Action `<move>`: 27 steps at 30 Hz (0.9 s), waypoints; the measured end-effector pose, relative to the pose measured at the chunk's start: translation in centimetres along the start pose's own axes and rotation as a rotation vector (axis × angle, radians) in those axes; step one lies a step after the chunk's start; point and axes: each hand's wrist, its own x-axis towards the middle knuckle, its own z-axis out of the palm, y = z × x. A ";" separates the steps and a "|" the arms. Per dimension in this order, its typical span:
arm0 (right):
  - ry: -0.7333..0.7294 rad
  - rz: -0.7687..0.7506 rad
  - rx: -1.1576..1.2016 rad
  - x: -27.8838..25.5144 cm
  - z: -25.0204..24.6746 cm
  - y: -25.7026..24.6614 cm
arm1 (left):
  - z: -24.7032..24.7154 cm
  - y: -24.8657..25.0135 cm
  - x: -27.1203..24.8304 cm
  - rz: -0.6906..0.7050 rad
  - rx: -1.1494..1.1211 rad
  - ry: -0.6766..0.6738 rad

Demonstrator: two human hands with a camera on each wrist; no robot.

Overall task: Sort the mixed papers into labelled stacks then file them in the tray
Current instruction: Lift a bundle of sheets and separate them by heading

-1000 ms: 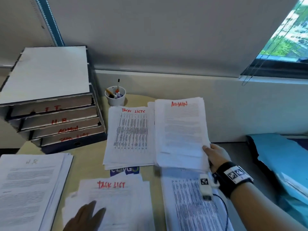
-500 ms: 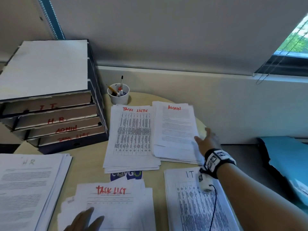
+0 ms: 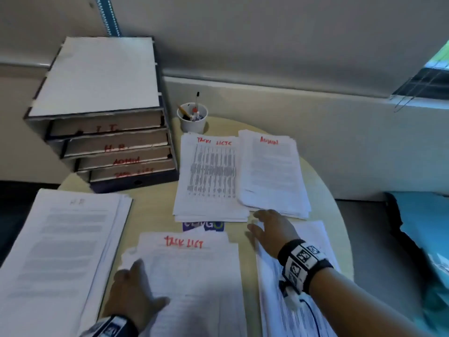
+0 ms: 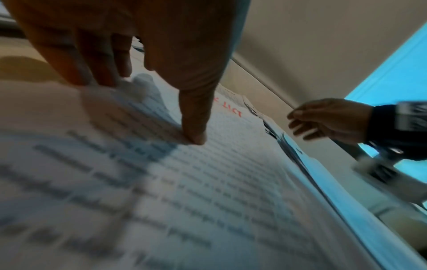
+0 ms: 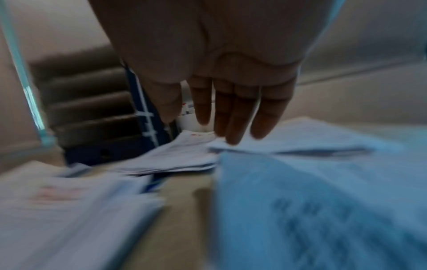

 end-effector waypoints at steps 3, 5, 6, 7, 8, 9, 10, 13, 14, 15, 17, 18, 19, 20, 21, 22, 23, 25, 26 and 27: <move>-0.118 0.082 0.122 -5.2 5.4 -2.2 | -1.5 1.5 -1.5 -0.024 -0.083 -0.007; -0.165 0.164 0.140 -7.9 8.8 -3.3 | -1.3 0.7 -1.5 -0.044 -0.030 0.068; -0.170 0.203 0.157 -8.6 9.7 -3.4 | -1.4 1.0 -1.3 -0.058 -0.013 0.087; -0.169 0.221 0.182 -9.4 10.6 -3.6 | -1.2 0.8 -1.4 -0.074 -0.017 0.058; -0.149 0.235 0.216 -9.9 11.1 -4.0 | -1.3 0.7 -1.5 -0.064 -0.068 0.048; -0.106 0.256 0.259 -10.3 11.5 -4.2 | -1.3 0.4 -1.5 -0.058 -0.126 0.036; -0.055 0.289 0.308 -10.3 11.6 -4.3 | -1.3 0.3 -1.5 -0.049 -0.198 0.031; 0.047 0.373 0.394 -10.3 11.4 -4.2 | -1.3 -0.6 -1.2 0.002 -0.346 0.073; 0.058 0.389 0.402 -10.3 11.3 -4.1 | -1.3 -1.0 -1.3 0.015 -0.384 0.098; 0.076 0.394 0.413 -10.3 11.2 -4.0 | -1.4 -1.2 -1.5 0.023 -0.417 0.123; 0.122 0.379 0.431 -10.4 11.0 -3.8 | -1.7 -1.9 -1.6 0.017 -0.493 0.150; 0.137 0.369 0.436 -10.6 10.8 -3.9 | -1.9 -2.2 -1.6 0.024 -0.495 0.159; 0.143 0.363 0.438 -10.8 10.7 -3.9 | -2.1 -2.6 -1.7 0.041 -0.476 0.165; 0.142 0.359 0.436 -11.1 10.5 -4.0 | -2.3 -3.0 -1.6 0.062 -0.442 0.166; 0.144 0.352 0.434 -11.4 10.4 -4.1 | -2.6 -3.5 -1.6 0.084 -0.407 0.167; 0.148 0.340 0.432 -11.8 10.3 -4.3 | -2.7 -4.0 -1.4 0.109 -0.385 0.164; 0.160 0.321 0.426 -12.1 10.3 -4.5 | -2.8 -4.5 -1.2 0.147 -0.363 0.171; 0.175 0.280 0.416 -12.8 10.3 -5.1 | -3.2 -5.3 -1.0 0.194 -0.354 0.240; 0.181 0.264 0.428 -13.1 10.3 -5.5 | -3.5 -5.6 -1.2 0.216 -0.397 0.267; 0.188 0.252 0.450 -13.3 10.4 -5.7 | -3.7 -5.7 -1.4 0.259 -0.465 0.274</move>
